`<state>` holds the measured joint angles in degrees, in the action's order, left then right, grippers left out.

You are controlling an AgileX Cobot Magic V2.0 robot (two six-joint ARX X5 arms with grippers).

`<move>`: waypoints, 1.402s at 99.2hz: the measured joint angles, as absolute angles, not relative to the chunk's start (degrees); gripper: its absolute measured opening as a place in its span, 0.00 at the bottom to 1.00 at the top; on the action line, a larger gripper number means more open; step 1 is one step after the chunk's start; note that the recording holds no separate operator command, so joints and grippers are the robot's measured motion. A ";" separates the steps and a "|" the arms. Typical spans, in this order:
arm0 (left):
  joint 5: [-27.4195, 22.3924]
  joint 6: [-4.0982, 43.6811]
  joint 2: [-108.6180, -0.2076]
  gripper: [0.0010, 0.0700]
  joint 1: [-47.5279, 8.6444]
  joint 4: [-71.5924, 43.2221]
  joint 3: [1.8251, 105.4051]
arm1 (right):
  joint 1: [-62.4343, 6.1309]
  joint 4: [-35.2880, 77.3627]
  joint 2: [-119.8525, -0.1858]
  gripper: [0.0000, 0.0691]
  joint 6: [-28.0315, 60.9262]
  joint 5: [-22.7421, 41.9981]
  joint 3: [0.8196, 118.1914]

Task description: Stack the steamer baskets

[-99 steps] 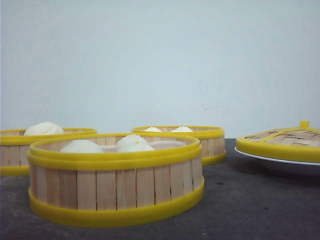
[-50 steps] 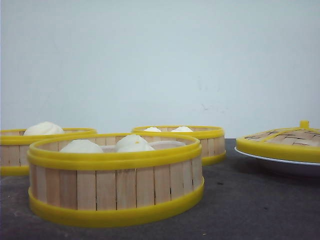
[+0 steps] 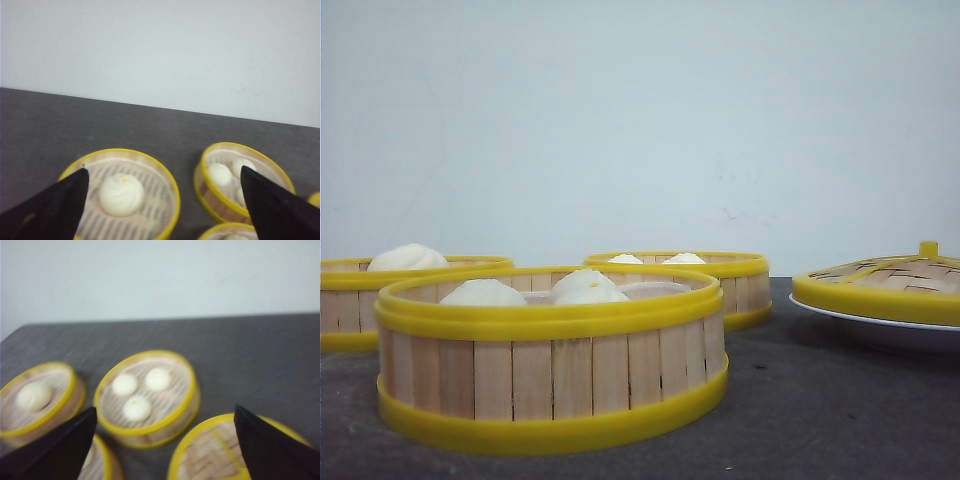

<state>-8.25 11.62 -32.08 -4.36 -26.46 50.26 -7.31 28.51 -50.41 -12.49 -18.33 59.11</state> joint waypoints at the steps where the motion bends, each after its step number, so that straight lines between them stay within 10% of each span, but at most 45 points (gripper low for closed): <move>1: -8.40 11.64 -32.08 0.85 -4.43 -26.46 50.26 | -7.55 28.60 -51.03 0.78 -12.51 -18.37 59.46; 68: -12.38 12.99 -32.08 0.85 -6.31 -29.06 50.26 | -14.04 25.89 -99.37 0.68 -16.93 -13.21 79.53; 120: -12.38 12.97 -32.08 0.85 -6.31 -31.79 50.26 | -16.43 24.58 -114.19 0.58 -18.44 -3.88 87.94; 139: -12.38 12.97 -32.08 0.85 -6.31 -32.34 50.26 | -16.84 24.05 -115.96 0.40 -18.57 -2.81 87.94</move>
<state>-12.38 12.97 -32.08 -6.31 -32.34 50.26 -16.84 24.05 -115.96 -18.57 -2.81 87.94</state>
